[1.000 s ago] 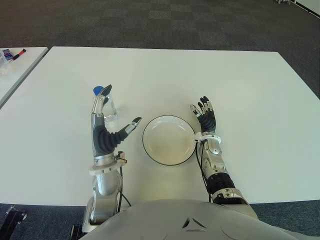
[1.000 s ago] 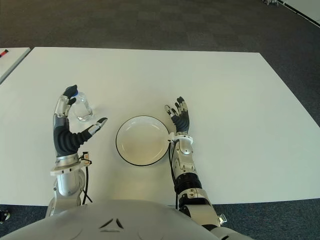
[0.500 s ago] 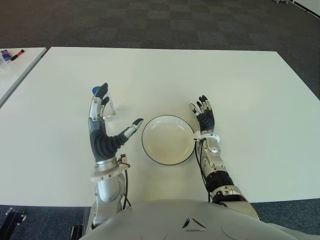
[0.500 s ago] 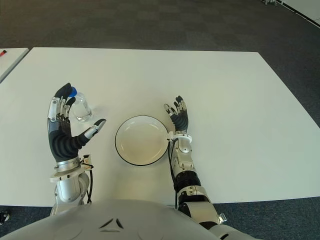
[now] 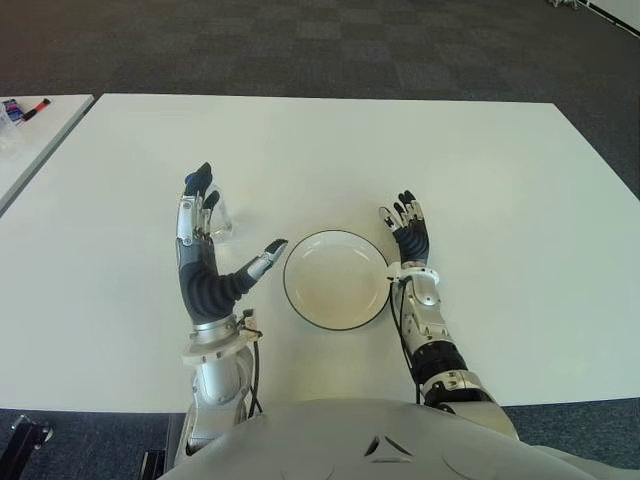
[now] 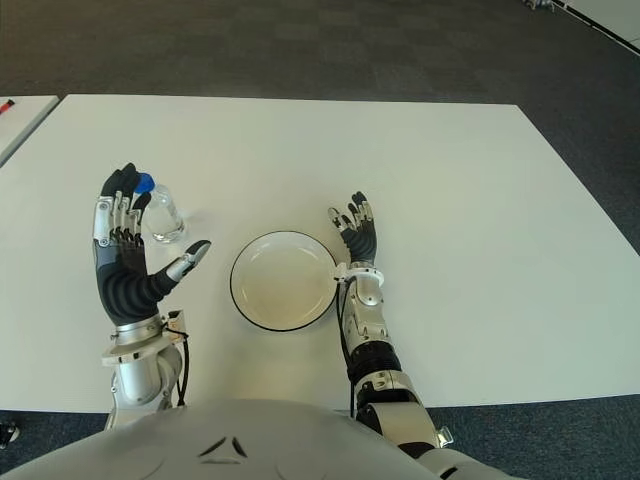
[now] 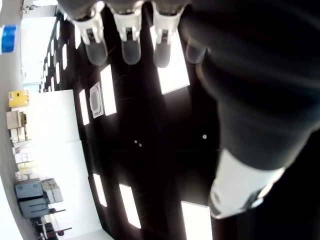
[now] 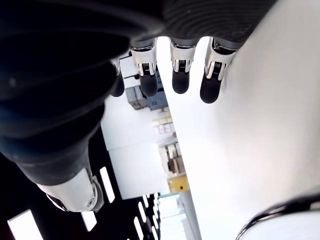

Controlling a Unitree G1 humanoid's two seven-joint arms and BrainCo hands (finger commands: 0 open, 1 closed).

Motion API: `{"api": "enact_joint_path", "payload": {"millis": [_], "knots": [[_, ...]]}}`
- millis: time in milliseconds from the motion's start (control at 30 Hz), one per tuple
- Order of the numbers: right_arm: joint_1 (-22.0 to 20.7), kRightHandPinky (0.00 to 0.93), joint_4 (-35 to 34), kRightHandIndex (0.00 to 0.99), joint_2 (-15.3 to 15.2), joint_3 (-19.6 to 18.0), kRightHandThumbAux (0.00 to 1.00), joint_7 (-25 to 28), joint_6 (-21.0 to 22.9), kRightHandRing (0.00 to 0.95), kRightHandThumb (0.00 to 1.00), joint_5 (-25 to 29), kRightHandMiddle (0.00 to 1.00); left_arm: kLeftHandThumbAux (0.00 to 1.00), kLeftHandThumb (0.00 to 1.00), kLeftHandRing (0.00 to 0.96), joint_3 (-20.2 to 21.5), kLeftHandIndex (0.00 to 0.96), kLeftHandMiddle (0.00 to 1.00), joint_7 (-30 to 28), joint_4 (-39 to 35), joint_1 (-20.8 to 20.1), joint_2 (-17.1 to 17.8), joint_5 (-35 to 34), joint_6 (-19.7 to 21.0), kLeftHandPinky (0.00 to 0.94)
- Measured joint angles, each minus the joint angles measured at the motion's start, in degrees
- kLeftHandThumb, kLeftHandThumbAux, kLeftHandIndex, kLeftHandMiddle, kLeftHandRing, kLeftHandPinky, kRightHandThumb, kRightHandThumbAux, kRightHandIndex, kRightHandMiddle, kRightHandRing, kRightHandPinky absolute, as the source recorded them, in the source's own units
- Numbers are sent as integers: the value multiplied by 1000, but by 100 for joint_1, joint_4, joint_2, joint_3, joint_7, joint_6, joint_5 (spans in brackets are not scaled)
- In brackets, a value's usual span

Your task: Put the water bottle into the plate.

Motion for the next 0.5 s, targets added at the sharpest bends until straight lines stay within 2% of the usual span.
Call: {"api": "enact_joint_path", "payload": {"millis": [133,267,333,400,500], "knots": [[-7,93,12,66,0,-13,758,-32,-38,49,52,-1,66,861,0,87,304,115,113,-38,-85,669,173,-365,-732,98],[-16,95,57,67,0,-24,759,-54,-60,50,51,-2,67,859,0,89,761,117,116,-152,-51,1038,439,-927,-1090,104],[-24,96,91,69,0,-28,759,-60,-63,51,49,-2,68,840,0,111,839,112,125,-224,-100,1097,513,-1242,-1084,160],[-27,96,123,70,0,-28,759,-60,-65,51,48,-2,69,821,0,123,804,110,133,-338,-189,1071,525,-1542,-915,178],[-36,95,130,70,-9,-25,757,-60,-90,51,47,-1,69,778,0,133,868,105,142,-416,-171,627,534,-1764,-457,183]]}}
